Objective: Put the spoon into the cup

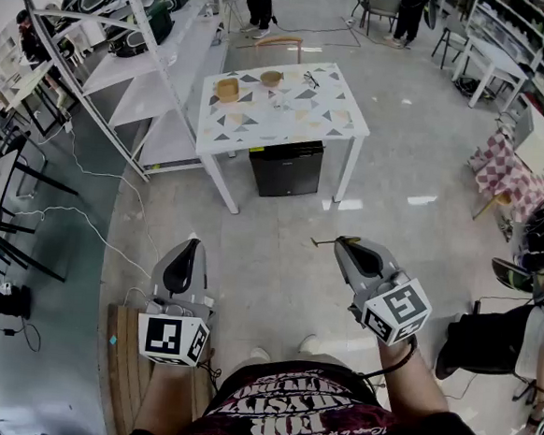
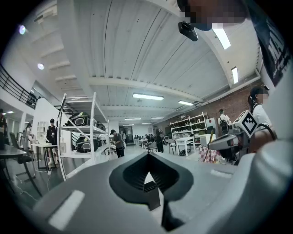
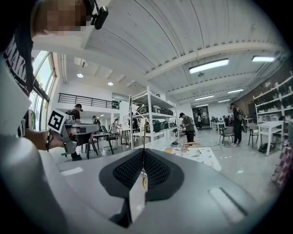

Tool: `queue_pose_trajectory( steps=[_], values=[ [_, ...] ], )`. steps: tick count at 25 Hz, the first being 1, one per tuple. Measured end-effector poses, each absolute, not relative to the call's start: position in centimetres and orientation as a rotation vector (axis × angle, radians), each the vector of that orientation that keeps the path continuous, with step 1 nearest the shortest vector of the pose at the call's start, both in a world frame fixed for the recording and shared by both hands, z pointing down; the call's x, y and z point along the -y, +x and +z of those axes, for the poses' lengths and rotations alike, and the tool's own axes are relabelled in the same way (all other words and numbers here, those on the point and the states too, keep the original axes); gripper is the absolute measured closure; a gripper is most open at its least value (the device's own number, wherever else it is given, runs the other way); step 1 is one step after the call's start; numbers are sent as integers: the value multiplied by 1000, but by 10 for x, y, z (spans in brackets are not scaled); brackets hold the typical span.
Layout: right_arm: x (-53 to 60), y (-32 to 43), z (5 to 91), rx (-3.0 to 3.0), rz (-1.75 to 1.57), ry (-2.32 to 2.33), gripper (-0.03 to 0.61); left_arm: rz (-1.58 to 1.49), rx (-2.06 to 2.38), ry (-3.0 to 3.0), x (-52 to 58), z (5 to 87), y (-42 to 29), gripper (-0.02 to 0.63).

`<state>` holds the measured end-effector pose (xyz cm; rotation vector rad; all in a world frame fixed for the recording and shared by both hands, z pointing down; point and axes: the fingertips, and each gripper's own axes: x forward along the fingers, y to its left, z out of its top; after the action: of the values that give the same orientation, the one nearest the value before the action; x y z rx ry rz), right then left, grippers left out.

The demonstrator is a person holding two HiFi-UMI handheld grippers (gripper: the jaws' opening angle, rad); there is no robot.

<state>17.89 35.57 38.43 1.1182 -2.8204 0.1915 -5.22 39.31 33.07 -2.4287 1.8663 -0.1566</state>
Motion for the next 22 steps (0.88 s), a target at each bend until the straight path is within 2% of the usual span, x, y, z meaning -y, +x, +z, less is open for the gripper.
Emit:
queue_pose_trajectory(
  steps=[22],
  values=[
    [-434,97,360,2773,200,1232,545,-51,-1860,-2476,-463,337,-165,614]
  ],
)
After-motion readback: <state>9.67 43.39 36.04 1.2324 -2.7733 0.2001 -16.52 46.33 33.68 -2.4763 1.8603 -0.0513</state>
